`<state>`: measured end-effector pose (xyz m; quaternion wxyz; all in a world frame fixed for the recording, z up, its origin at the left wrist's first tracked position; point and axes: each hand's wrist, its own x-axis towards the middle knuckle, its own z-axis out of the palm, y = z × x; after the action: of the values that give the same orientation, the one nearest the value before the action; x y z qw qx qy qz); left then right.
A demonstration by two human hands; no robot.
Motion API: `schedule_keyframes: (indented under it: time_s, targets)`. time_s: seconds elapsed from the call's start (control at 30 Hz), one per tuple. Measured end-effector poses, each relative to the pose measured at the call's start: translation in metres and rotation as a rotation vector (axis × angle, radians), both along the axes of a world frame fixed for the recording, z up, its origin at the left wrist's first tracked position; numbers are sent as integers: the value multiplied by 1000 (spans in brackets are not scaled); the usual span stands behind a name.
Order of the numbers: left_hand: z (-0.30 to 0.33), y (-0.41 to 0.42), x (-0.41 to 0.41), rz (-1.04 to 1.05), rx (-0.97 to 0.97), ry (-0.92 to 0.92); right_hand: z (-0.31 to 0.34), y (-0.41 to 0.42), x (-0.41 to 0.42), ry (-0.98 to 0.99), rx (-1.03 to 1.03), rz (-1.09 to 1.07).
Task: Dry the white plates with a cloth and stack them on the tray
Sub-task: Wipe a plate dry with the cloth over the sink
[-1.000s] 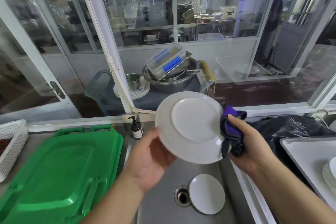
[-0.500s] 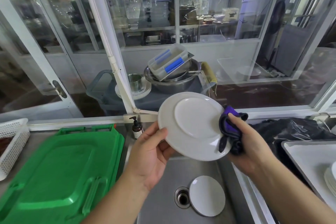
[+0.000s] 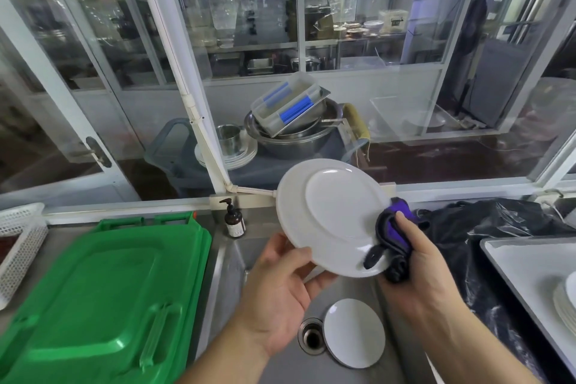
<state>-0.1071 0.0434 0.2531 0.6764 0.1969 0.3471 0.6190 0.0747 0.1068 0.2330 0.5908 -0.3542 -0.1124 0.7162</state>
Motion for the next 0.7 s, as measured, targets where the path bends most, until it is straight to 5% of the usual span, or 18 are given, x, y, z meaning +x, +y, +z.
schedule_keyframes:
  time_s: [0.33,0.7]
  targets:
    - [24,23,-35,-9,-45,108,46,20,30,-294,183,230]
    - [17,17,-1,190,7,-79,11,0,-16,-150,88,-26]
